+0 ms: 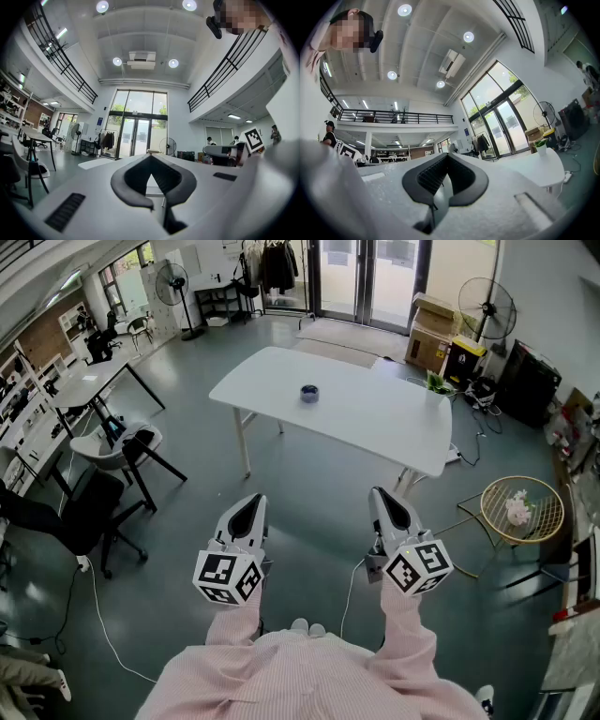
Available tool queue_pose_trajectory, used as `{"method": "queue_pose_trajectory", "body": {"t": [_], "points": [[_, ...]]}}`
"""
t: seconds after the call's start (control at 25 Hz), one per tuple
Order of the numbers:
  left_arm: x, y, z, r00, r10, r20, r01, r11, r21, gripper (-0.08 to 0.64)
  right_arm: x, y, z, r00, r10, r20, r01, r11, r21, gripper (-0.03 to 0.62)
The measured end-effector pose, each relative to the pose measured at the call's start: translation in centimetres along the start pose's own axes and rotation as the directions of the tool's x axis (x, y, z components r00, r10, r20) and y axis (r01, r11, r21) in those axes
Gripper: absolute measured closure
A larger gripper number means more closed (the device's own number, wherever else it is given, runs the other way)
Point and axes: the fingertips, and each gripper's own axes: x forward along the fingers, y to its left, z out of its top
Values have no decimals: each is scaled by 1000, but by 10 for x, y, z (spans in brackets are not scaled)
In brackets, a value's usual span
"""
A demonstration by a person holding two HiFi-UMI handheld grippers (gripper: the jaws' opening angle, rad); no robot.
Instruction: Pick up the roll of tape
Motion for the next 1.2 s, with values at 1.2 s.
{"method": "queue_pose_trajectory", "body": {"t": [1.2], "points": [[66, 33, -32, 997, 29, -69, -34, 997, -68, 560, 62, -66, -35, 994, -53, -94, 58, 997, 50, 543]]}}
